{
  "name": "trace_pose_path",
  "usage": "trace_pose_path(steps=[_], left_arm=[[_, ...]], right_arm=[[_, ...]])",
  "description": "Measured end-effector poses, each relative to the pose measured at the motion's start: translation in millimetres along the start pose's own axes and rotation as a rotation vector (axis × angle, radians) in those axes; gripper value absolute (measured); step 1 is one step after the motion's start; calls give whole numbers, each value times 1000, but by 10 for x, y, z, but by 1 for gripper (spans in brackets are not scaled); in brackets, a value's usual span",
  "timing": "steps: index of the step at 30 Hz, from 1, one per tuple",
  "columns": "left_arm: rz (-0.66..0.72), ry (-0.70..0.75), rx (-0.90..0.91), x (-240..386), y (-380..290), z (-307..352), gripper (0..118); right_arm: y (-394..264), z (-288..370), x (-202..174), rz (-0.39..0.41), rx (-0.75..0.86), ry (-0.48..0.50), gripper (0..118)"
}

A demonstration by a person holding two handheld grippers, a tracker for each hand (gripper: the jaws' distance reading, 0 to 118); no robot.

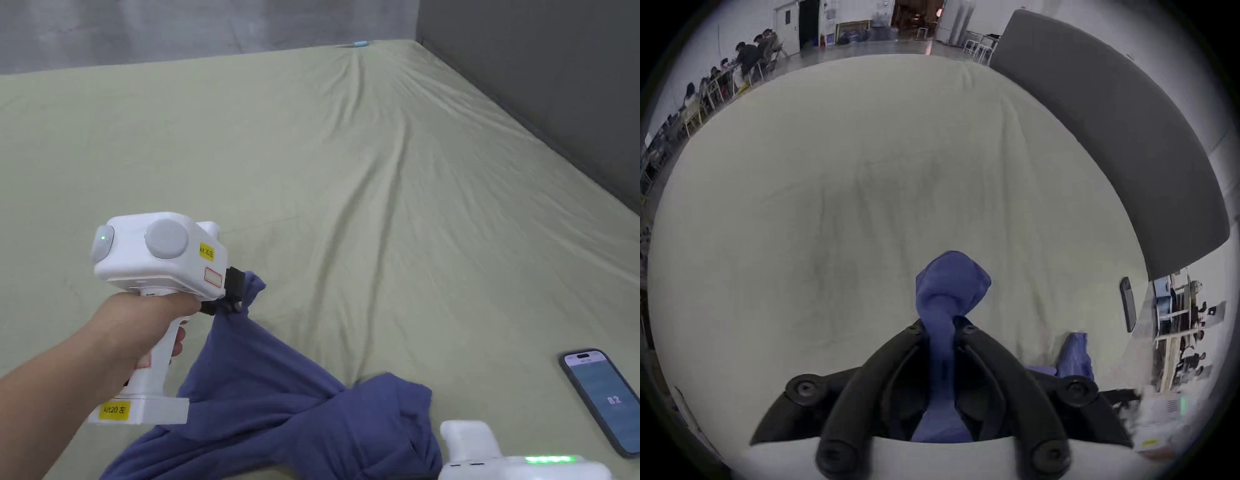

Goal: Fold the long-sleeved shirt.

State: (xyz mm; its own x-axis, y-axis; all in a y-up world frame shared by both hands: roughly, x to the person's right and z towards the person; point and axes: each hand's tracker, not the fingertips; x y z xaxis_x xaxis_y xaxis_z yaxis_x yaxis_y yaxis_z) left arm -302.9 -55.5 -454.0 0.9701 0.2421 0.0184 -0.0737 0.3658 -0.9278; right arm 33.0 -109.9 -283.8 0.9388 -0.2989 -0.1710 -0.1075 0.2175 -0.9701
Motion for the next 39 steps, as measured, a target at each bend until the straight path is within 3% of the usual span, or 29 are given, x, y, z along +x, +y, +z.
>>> trace_pose_path(steps=[1, 2, 3, 4, 7, 11, 16, 21, 24, 27, 30, 33, 39], left_arm=[[8, -4, 4, -8, 1, 56, 5], [24, -4, 12, -24, 2, 113, 5], [49, -7, 25, -51, -14, 185, 5], [61, -9, 34, -83, -36, 268, 5], [104, -4, 64, -252, -68, 570, 5], [198, -24, 159, -639, 64, 1320, 5], [272, 67, 368, -1129, 382, 2440, 5], [293, 130, 497, -1402, 662, 3239, 5], [358, 150, 540, -1722, 924, 3558, 5], [437, 130, 601, -1878, 1132, 3796, 5], [483, 122, 635, -1948, 1390, 3942, 5], [504, 103, 677, -1960, 1657, 4023, 5], [486, 64, 734, -1824, 1921, 3911, 5]], right_arm=[[-6, -102, 1, 25, -31, -21, 18], [-29, -191, -37, 68, -42, -79, 9], [-65, -259, -68, 105, -50, -166, 9], [-91, -161, -42, 61, 3, -63, 9], [-29, 151, 47, 60, 6, 24, 8], [292, 910, 91, 261, 183, -164, 8], [1169, 1812, 100, 346, 391, -314, 8], [2059, 2552, -367, 508, 635, -499, 8], [2632, 2900, -646, 559, 712, -584, 8], [3235, 3155, -835, 546, 772, -653, 8], [3793, 3379, -997, 496, 770, -627, 8], [4217, 3519, -1153, 484, 784, -685, 8], [4358, 3705, -1243, 363, 836, -682, 8]])
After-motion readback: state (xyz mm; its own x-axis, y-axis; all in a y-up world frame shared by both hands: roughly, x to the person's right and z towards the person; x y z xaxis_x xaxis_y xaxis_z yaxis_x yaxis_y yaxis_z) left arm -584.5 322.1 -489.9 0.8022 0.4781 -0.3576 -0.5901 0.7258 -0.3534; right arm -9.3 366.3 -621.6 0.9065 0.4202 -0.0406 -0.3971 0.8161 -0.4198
